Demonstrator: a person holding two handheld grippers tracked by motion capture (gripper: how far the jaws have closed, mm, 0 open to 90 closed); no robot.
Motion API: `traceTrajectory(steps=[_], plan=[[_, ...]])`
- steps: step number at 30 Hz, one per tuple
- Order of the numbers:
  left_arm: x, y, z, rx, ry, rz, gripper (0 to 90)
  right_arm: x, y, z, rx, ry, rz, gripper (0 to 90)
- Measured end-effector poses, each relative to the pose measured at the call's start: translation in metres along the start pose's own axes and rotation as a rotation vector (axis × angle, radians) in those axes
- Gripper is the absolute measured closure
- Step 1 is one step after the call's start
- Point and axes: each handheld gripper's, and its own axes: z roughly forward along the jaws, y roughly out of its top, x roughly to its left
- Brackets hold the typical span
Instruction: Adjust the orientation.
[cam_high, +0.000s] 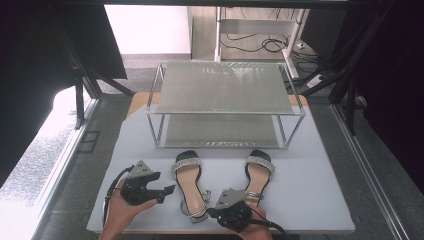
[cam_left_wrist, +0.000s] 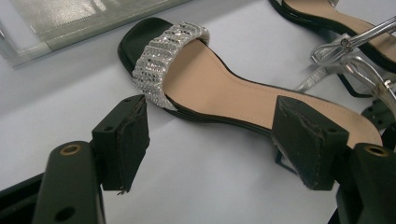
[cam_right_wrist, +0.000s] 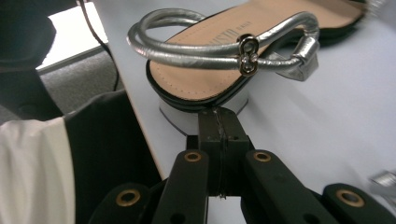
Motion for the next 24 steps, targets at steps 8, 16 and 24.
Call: traceTrajectory(steps=[8, 16, 24], plan=[[0.006, -0.002, -0.007, -0.002, 0.008, -0.017, 27.5, 0.013, 0.011, 0.016, -0.013, 0.066, -0.029, 89.1], [0.016, -0.005, -0.02, -0.026, 0.023, -0.046, 27.5, 0.024, 0.033, 0.044, -0.03, 0.153, -0.063, 89.0], [0.023, -0.006, -0.029, -0.041, 0.029, -0.059, 27.6, 0.03, 0.055, 0.068, -0.025, 0.189, -0.092, 87.7]])
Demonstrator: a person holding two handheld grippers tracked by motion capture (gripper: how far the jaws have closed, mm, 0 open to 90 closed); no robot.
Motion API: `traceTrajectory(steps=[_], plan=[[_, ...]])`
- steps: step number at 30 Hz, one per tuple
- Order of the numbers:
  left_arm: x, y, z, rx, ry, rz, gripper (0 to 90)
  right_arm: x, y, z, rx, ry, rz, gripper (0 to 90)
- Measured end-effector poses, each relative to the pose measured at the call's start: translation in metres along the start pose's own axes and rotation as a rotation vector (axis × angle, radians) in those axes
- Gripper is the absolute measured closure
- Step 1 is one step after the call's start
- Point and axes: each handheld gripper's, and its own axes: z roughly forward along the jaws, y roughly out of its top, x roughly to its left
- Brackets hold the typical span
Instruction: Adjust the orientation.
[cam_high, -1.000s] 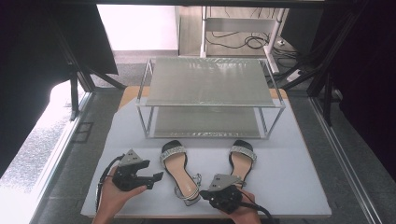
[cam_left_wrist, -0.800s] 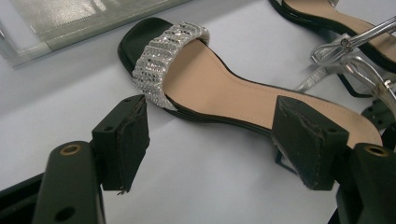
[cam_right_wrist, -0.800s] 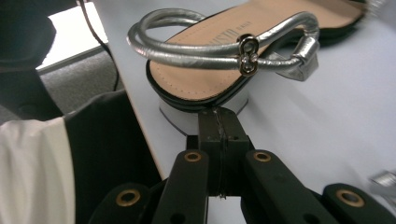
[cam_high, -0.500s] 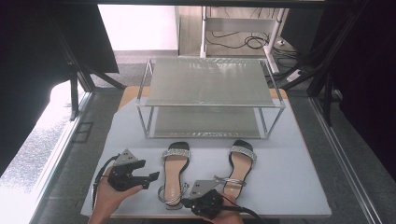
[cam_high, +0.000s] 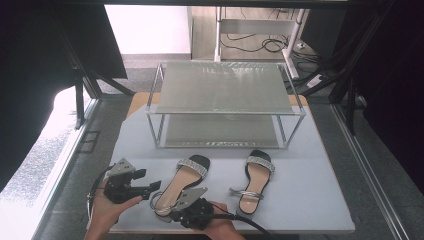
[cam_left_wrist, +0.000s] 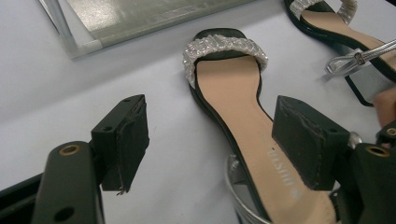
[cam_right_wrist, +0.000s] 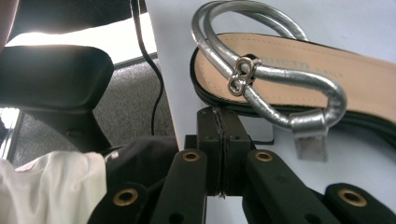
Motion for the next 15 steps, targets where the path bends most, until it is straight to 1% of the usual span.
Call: traceTrajectory(steps=[4, 7, 12, 15], plan=[[0.002, 0.0, -0.003, -0.007, -0.007, -0.001, 27.6, -0.001, 0.009, 0.009, 0.005, 0.001, -0.007, 87.7], [0.005, -0.001, -0.003, -0.006, -0.001, -0.011, 27.6, -0.003, 0.013, 0.014, 0.002, 0.011, 0.001, 87.8], [0.007, -0.002, -0.002, -0.005, -0.003, -0.013, 27.6, -0.006, 0.017, 0.021, -0.013, 0.016, 0.013, 87.4], [0.008, -0.002, -0.003, -0.007, -0.002, -0.015, 27.6, -0.005, 0.016, 0.02, -0.014, 0.011, 0.019, 85.4]])
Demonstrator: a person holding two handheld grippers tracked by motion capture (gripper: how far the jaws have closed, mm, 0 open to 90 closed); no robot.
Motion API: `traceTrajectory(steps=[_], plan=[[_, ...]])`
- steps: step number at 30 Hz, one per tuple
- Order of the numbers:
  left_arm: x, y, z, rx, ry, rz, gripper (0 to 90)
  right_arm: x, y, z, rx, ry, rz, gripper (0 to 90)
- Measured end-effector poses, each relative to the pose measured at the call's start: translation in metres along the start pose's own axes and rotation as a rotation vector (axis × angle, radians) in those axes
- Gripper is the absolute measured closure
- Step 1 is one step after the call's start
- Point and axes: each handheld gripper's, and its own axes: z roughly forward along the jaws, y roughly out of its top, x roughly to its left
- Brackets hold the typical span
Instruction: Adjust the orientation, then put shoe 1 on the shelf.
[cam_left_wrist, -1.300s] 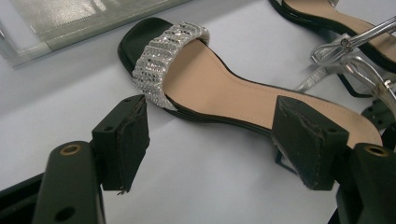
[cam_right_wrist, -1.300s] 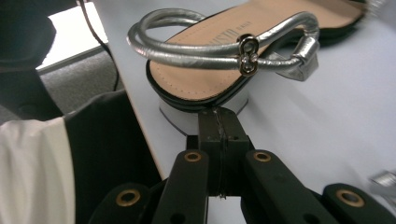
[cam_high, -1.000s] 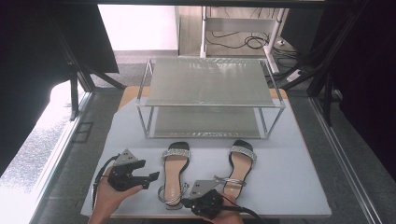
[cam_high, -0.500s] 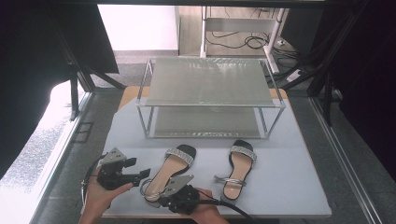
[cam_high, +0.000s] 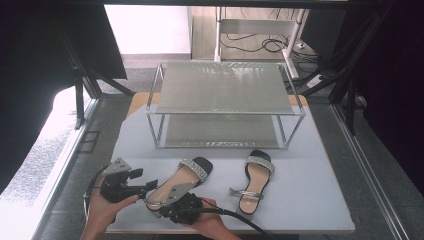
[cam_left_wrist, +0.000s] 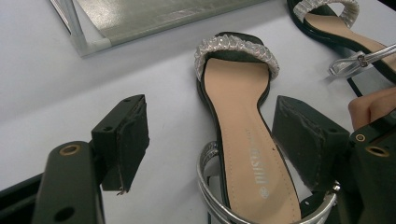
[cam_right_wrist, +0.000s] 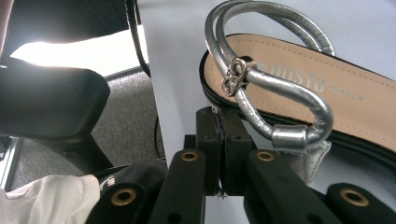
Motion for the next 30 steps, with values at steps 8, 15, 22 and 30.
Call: traceTrajectory(steps=[8, 15, 22, 30], plan=[[-0.004, 0.004, 0.005, 0.007, -0.032, 0.0, 28.4, -0.005, -0.027, -0.07, -0.111, -0.13, -0.005, 70.6], [-0.012, 0.012, 0.014, 0.058, -0.04, 0.007, 28.6, -0.025, -0.074, -0.145, -0.254, -0.265, 0.099, 55.8], [-0.021, 0.023, 0.026, 0.135, -0.026, 0.041, 27.8, -0.042, -0.103, -0.183, -0.278, -0.34, 0.158, 52.0], [-0.028, 0.038, 0.036, 0.221, -0.038, 0.08, 26.9, -0.057, -0.131, -0.215, -0.3, -0.411, 0.225, 49.3]])
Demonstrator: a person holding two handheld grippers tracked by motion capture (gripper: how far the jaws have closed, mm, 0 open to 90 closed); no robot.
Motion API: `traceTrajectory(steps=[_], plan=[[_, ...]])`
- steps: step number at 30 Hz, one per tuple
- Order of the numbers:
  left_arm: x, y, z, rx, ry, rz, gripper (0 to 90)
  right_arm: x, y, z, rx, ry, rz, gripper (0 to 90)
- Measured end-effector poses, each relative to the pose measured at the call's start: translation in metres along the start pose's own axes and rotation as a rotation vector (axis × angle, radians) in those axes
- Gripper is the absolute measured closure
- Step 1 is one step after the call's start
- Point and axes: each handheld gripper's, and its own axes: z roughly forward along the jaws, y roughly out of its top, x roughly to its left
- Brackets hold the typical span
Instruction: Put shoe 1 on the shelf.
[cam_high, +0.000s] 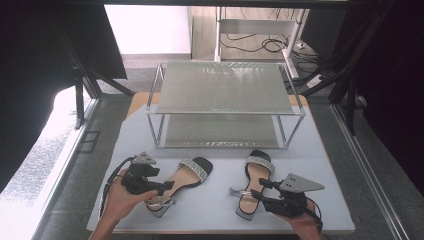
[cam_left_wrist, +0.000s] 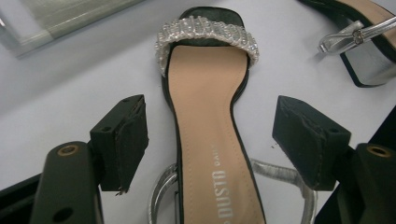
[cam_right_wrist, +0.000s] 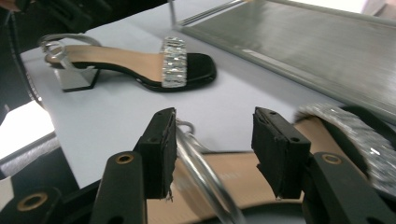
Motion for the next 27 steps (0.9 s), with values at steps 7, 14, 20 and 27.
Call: traceTrajectory(steps=[7, 14, 20, 27], plan=[[-0.003, 0.016, 0.009, 0.078, 0.01, 0.027, 26.7, -0.009, -0.007, -0.008, -0.002, -0.051, 0.021, 48.6], [-0.002, 0.018, 0.037, 0.202, 0.052, 0.054, 26.7, -0.011, -0.01, -0.008, 0.003, -0.069, 0.032, 48.0], [-0.004, 0.018, 0.058, 0.285, 0.071, 0.066, 26.5, -0.007, -0.01, -0.006, 0.009, -0.077, 0.02, 47.9], [-0.008, 0.016, 0.074, 0.365, 0.095, 0.073, 29.5, -0.005, -0.012, -0.001, 0.019, -0.08, 0.008, 47.3]])
